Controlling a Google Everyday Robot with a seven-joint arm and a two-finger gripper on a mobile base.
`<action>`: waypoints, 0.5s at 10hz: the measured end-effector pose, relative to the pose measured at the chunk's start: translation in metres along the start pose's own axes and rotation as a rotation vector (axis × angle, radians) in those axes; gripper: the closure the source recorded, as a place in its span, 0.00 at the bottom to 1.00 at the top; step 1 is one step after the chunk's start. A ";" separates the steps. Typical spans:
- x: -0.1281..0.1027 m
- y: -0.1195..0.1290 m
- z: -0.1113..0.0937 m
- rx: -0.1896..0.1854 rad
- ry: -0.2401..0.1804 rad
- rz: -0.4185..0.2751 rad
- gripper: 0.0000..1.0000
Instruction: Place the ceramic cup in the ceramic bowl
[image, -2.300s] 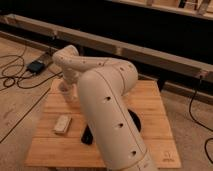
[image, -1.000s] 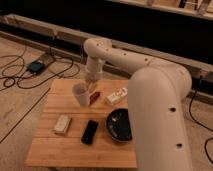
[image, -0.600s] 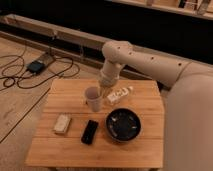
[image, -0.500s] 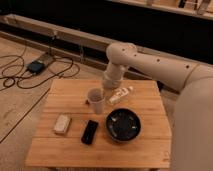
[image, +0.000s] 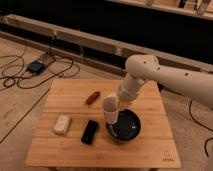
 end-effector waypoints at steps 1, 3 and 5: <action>0.003 -0.012 0.004 0.006 -0.009 0.021 1.00; 0.003 -0.029 0.013 0.012 -0.024 0.057 1.00; -0.004 -0.037 0.027 0.010 -0.046 0.071 1.00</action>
